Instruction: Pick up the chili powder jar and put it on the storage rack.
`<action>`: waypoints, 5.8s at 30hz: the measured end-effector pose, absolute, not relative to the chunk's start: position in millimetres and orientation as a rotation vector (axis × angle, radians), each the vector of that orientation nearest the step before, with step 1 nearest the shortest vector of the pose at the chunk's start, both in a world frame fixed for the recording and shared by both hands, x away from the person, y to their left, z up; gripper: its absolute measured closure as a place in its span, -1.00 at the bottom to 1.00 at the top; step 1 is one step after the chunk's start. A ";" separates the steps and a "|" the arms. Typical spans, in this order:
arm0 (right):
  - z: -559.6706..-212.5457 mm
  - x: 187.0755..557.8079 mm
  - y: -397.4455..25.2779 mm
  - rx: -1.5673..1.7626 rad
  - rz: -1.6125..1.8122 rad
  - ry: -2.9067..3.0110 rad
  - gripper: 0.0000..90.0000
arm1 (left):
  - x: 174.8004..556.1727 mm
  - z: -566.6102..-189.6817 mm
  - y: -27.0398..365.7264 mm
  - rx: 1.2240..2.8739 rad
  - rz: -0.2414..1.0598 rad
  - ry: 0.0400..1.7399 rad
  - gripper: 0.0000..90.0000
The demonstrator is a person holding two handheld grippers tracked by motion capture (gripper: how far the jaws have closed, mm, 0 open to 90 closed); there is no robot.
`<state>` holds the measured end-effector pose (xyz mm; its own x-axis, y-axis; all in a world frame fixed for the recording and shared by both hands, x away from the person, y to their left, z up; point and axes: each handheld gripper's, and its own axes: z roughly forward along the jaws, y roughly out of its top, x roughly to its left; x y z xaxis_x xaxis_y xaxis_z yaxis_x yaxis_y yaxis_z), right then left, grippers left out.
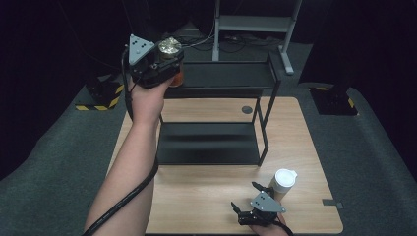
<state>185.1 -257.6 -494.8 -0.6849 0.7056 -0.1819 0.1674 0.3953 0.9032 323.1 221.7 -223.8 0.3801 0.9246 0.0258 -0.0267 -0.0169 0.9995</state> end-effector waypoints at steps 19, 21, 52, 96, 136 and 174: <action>-495.1 185.0 -257.8 0.731 1.270 2.105 -1.00 | 338.5 -229.7 209.1 1.379 0.944 0.890 -0.23; -495.1 185.0 -258.1 0.732 1.272 2.104 -1.00 | 339.9 -230.3 207.1 1.377 0.941 0.897 -0.23; -495.7 184.5 -258.6 0.732 1.275 2.100 -1.00 | 341.8 -238.9 210.5 1.361 0.903 0.913 -0.25; -494.9 183.7 -256.2 0.735 1.260 2.101 -1.00 | 252.3 -247.6 212.0 1.400 0.946 0.907 -0.99; -495.7 181.7 -255.1 0.720 1.253 2.095 -1.00 | 199.4 -331.0 229.6 1.490 0.958 0.937 -0.99; -496.3 180.9 -255.1 0.708 1.253 2.094 -1.00 | 167.2 -479.7 230.7 1.696 0.788 1.029 -0.99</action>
